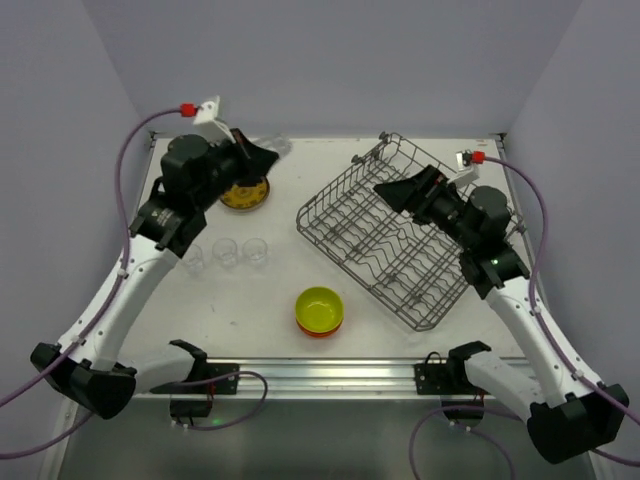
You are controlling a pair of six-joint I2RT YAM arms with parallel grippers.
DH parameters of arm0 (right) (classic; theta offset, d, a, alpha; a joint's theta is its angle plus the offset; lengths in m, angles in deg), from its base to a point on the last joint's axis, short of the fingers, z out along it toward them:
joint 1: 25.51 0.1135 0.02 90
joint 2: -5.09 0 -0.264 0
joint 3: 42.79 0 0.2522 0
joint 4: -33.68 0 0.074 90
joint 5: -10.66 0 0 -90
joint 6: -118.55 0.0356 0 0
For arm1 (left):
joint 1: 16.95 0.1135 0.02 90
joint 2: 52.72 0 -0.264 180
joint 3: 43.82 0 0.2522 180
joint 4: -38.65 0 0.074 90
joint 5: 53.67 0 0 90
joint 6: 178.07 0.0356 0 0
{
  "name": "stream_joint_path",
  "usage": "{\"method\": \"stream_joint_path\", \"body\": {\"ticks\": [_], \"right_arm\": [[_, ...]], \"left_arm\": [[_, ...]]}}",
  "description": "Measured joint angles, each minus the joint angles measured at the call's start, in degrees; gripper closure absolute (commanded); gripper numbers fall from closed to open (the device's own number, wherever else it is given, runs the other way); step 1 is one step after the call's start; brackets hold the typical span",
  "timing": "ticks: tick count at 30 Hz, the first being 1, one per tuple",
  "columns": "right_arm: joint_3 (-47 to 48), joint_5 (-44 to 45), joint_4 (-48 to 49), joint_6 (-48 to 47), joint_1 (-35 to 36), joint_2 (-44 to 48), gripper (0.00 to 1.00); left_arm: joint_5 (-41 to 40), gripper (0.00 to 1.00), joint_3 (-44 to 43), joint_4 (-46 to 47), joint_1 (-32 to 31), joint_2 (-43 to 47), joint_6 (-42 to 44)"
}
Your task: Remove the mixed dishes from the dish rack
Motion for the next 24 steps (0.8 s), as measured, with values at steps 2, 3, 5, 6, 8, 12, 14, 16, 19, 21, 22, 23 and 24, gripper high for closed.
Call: {"method": "stream_joint_path", "body": {"ticks": [2,3,5,6,8,12,14,16,19,21,22,23,24], "right_arm": [[0.98,5.68,-7.43,-4.33,-2.12,2.56,0.01],[1.01,7.69,-10.64,-6.12,-3.32,3.87,0.01],[1.01,10.8,-15.93,-9.4,-4.83,5.77,0.01],[1.01,11.8,-18.14,-11.1,-5.09,6.34,0.01],[1.01,12.85,-21.46,-14.12,-5.16,6.69,0.01],[0.76,13.09,-25.59,-18.88,-5.16,5.95,0.01],[0.04,13.14,-26.45,-20.7,-5.16,5.64,0.01],[-0.79,13.25,-27.1,-22.08,-5.14,5.49,0.01],[-1.68,13.16,-27.56,-23.26,-5.16,5.31,0.01],[-2.03,12.98,-27.52,-23.71,-5.14,5.11,0.01],[-2.16,12.92,-27.5,-23.87,-5.16,5.05,0.01],[-2.23,12.87,-27.52,-24.04,-5.16,4.94,0.01],[-2.25,12.85,-27.47,-24.15,-5.16,4.81,0.01]], "left_arm": [[-7.61,1.0,-5.49,-8.85,6.45,-1.64,3.54],[-10.69,1.0,-6.32,-12.11,11.06,-2.1,5.18],[-13.75,1.0,-5.81,-17.79,21.4,-3.08,8.15],[-14.69,1.0,-5.01,-20.04,26.4,-4.04,9.51],[-15.13,1.0,-3.96,-24.46,34.05,-7.19,11.65],[-13.11,1.0,-4.2,-29.64,36.72,-17.79,15.5],[-11.1,1.0,-4.72,-31.21,36.28,-23.89,16.85],[-10.34,1.0,-5.62,-33.05,35.91,-29.73,17.86],[-11.28,1.0,-7.87,-36.2,35.32,-36.3,18.78],[-12.7,1.0,-9.81,-38.58,34.34,-38.62,19.17],[-13.18,1.0,-10.51,-39.17,33.83,-39.1,19.28],[-13.73,1.0,-11.32,-39.8,33.18,-39.41,19.58],[-14.12,1.0,-11.96,-40.17,32.57,-39.47,19.71]]}}
